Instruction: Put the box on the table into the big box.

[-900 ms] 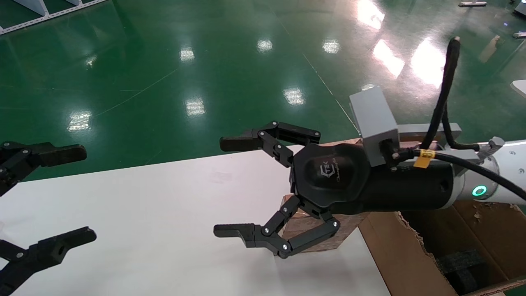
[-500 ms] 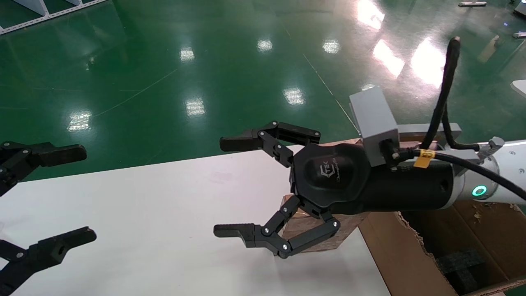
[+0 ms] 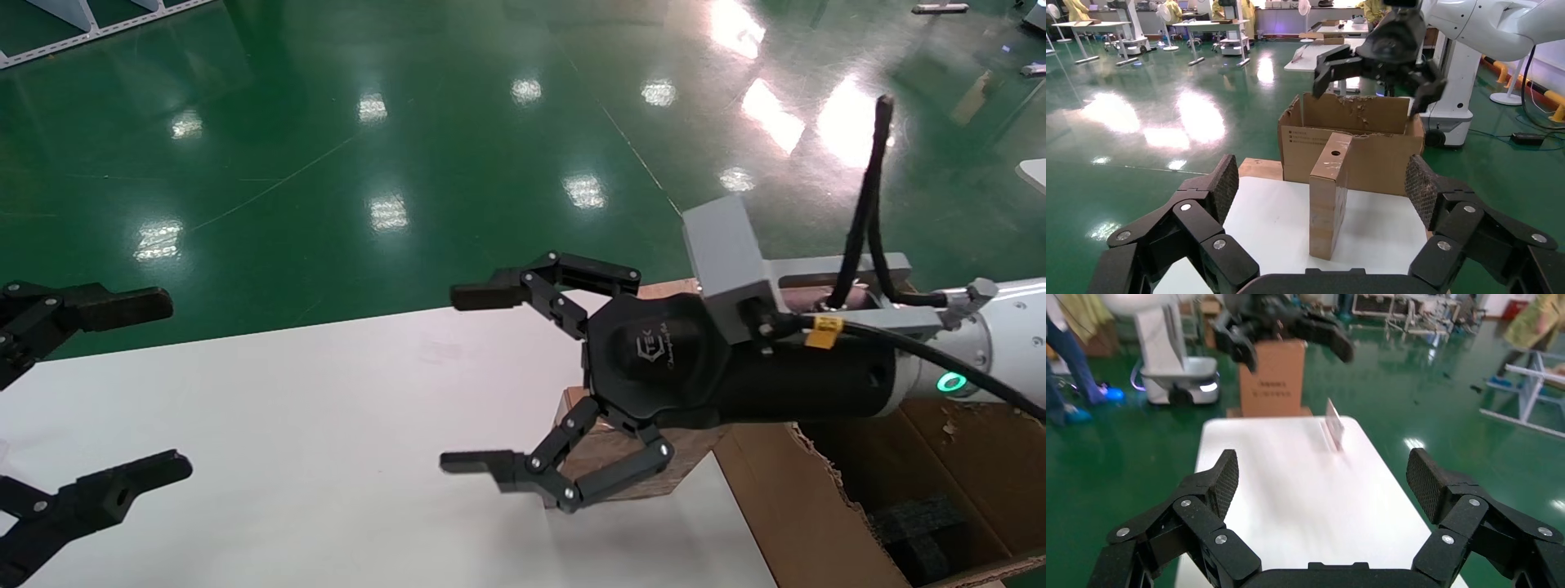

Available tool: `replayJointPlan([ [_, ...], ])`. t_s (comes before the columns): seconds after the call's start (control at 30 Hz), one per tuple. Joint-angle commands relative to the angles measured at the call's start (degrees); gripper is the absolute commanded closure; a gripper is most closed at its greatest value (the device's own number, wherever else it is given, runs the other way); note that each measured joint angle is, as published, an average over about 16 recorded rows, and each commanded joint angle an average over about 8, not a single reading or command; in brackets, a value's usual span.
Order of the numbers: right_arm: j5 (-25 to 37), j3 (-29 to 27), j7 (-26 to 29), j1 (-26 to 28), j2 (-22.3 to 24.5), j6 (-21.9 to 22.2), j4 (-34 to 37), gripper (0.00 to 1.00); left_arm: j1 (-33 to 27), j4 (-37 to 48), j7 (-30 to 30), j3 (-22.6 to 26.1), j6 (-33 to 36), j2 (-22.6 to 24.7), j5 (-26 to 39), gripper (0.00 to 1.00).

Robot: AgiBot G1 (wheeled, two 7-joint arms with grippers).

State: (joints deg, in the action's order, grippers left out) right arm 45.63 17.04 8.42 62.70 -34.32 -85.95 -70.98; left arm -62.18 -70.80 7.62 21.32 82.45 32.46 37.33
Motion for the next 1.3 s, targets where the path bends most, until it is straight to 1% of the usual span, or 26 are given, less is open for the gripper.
replayJointPlan([
  [0.03, 1.14, 0.2, -0.34, 0.31, 0.29, 0.13, 0.33, 0.0, 0.0, 0.0, 0.0, 0.0, 0.0, 0.0, 0.0, 1.0],
  [0.23, 5.53, 1.49, -5.76, 2.1, -0.22, -2.02, 6.81, 0.0, 0.0, 0.0, 0.0, 0.0, 0.0, 0.0, 0.0, 1.0],
  [0.4, 10.23, 3.99, -11.92, 4.39, -0.97, -4.02, 14.72, 0.0, 0.0, 0.0, 0.0, 0.0, 0.0, 0.0, 0.0, 1.0],
  [0.6, 14.17, 7.83, -18.39, 7.91, -1.68, -4.74, 24.67, 0.0, 0.0, 0.0, 0.0, 0.0, 0.0, 0.0, 0.0, 1.0],
  [0.73, 14.94, 10.17, -21.4, 10.0, -2.09, -4.92, 30.01, 0.0, 0.0, 0.0, 0.0, 0.0, 0.0, 0.0, 0.0, 1.0],
  [0.87, 15.29, 12.63, -23.91, 11.56, -2.3, -5.05, 33.86, 0.0, 0.0, 0.0, 0.0, 0.0, 0.0, 0.0, 0.0, 1.0],
  [1.07, 15.3, 16.29, -26.92, 12.89, -2.04, -5.14, 37.99, 0.0, 0.0, 0.0, 0.0, 0.0, 0.0, 0.0, 0.0, 1.0],
  [1.3, 13.7, 19.55, -29.08, 13.6, -0.96, -5.22, 41.77, 0.0, 0.0, 0.0, 0.0, 0.0, 0.0, 0.0, 0.0, 1.0],
])
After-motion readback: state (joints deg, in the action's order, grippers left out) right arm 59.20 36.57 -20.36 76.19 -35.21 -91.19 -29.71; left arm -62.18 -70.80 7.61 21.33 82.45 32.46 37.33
